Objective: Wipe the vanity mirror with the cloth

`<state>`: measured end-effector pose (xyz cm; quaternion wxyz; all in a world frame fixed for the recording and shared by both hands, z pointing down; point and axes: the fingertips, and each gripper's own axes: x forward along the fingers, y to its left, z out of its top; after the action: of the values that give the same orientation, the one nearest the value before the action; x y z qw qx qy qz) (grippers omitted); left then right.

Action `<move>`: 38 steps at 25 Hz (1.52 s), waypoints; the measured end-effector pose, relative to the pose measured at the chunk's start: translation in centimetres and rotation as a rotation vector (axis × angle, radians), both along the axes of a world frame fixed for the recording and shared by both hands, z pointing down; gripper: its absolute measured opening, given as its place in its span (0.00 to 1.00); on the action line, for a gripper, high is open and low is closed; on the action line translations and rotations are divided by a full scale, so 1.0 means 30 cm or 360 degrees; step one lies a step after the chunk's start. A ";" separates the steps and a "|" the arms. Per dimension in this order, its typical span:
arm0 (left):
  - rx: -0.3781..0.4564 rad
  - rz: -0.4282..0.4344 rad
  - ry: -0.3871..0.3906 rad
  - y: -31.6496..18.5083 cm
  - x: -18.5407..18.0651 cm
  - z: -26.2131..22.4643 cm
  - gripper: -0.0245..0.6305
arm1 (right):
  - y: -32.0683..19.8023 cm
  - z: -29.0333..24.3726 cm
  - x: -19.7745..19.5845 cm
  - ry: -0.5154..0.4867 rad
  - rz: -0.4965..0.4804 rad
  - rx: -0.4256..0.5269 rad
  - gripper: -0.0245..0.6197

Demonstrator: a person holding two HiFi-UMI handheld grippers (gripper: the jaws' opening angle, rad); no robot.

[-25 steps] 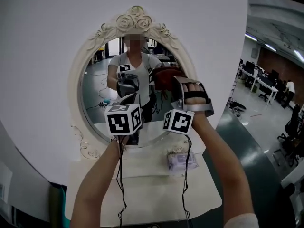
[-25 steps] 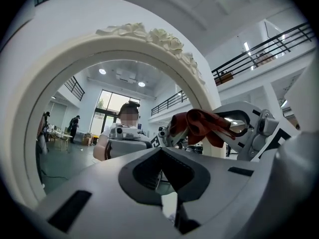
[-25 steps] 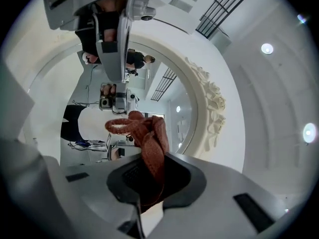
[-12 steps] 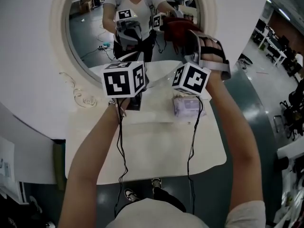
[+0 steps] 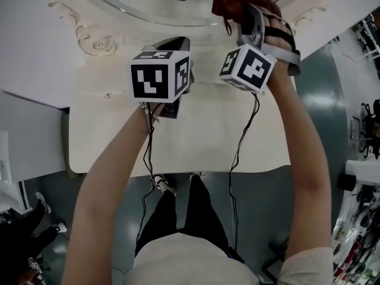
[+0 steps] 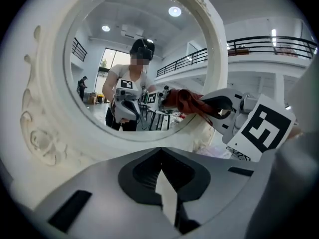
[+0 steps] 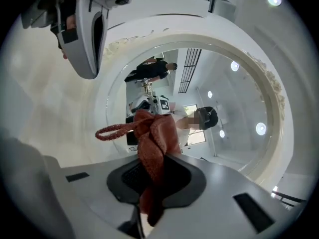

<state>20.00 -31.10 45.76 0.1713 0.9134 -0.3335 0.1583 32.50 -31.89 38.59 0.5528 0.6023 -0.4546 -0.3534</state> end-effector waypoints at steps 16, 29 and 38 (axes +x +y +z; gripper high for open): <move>0.0016 -0.0060 0.0000 0.035 -0.058 -0.028 0.04 | 0.054 -0.010 -0.043 -0.0087 -0.0032 -0.0005 0.13; 0.0326 -0.0114 0.0145 -0.053 -0.026 -0.426 0.04 | 0.145 -0.413 -0.068 -0.0345 -0.0152 0.0369 0.13; 0.0499 -0.0275 0.0262 0.011 -0.108 -0.574 0.04 | 0.230 -0.451 -0.096 -0.0965 -0.0263 0.0595 0.13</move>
<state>16.75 -30.77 28.54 0.0667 0.9068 -0.4161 0.0139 29.63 -25.01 25.06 0.2430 0.7316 -0.5725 -0.2792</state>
